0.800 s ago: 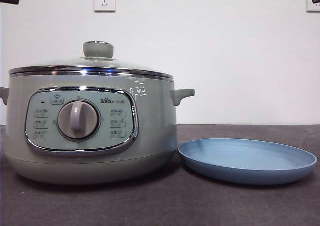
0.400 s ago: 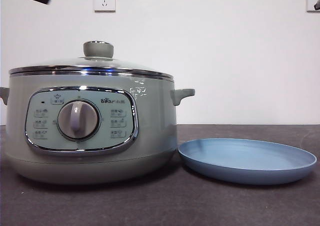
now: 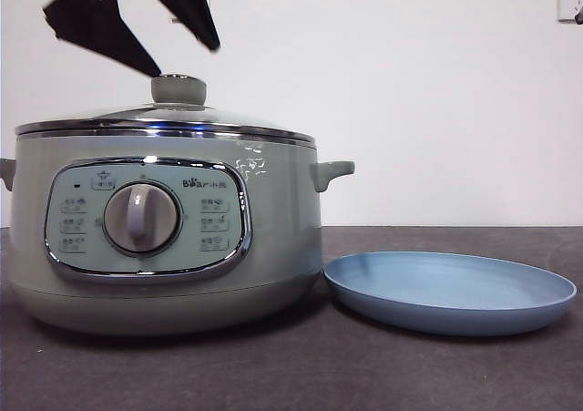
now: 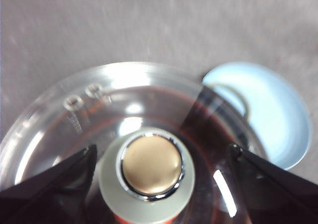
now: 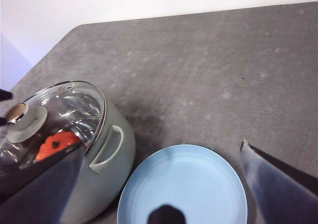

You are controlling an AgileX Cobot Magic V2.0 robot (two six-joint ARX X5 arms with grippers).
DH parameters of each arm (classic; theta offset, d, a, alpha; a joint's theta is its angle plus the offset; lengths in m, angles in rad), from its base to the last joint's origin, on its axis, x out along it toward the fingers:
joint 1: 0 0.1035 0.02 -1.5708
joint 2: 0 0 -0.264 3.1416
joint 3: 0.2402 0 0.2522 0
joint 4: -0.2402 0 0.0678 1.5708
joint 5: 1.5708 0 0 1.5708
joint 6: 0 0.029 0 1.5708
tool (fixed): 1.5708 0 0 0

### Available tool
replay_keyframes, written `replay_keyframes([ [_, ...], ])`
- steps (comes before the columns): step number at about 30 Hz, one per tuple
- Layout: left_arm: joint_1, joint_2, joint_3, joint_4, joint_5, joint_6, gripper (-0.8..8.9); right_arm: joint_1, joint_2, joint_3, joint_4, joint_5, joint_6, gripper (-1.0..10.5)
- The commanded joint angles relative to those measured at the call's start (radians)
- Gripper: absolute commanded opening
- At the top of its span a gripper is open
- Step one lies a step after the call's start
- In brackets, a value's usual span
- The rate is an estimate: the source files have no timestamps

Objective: Take the pumpkin out from the steamer,put the pumpkin in the blue plate,close the lid

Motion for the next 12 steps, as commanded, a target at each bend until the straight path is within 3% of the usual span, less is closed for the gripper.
replay_keyframes([
  [1,-0.011,0.024,0.003,0.002,-0.010,0.035,4.40,0.002,0.001,0.002,0.002,0.000,0.006,5.7],
  [12,-0.013,0.044,0.003,-0.027,-0.008,0.035,4.09,0.002,0.001,0.002,0.002,0.002,0.006,5.6],
])
